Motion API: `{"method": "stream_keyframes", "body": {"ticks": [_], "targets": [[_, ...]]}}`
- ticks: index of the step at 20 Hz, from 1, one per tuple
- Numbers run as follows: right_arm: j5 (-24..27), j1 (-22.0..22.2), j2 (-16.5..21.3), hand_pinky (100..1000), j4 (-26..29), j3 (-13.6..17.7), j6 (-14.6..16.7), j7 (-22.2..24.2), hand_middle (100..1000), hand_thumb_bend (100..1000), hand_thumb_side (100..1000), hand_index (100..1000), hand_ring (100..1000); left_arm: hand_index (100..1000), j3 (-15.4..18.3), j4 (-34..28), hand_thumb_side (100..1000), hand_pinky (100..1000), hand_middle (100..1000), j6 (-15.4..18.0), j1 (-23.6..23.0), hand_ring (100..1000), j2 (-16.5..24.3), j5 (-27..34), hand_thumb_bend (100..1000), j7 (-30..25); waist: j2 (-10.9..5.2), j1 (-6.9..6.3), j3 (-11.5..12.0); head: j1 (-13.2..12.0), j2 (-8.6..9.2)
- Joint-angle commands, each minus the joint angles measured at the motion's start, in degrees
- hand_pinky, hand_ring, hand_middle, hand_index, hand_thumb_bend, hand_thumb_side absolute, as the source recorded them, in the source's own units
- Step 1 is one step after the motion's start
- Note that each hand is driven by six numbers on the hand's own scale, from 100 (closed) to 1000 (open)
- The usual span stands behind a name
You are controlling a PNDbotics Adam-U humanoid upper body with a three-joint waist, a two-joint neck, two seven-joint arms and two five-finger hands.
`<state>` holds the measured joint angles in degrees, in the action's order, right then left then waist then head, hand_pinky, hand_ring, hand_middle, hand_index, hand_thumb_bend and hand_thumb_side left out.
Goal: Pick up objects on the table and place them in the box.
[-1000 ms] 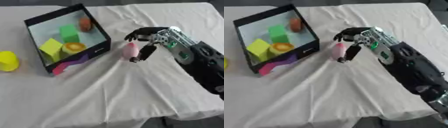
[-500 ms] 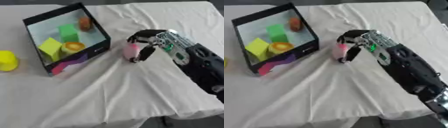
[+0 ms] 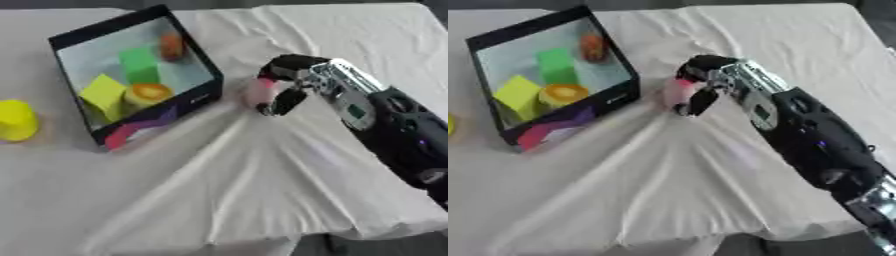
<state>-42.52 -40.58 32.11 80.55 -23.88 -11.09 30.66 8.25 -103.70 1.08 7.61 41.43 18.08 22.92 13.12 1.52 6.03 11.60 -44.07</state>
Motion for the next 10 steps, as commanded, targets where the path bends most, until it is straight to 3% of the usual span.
{"method": "stream_keyframes", "body": {"ticks": [1,10], "targets": [[0.9,-1.1,1.8,797,1.6,0.3,-0.9,-1.4,614,242,315,753,772,746,0.4,-0.5,685,782,737,0.0,0.3,829,1.4,-0.3,100,-0.2,-0.26,0.02,0.1,-0.6,-0.05],[5.2,-2.7,4.2,794,9.4,2.0,-2.0,-0.3,625,142,267,766,766,747,0.4,-0.5,680,783,738,0.1,-0.1,831,2.0,-0.3,100,-0.3,-1.32,0.14,-0.3,-0.7,-0.05]]}}
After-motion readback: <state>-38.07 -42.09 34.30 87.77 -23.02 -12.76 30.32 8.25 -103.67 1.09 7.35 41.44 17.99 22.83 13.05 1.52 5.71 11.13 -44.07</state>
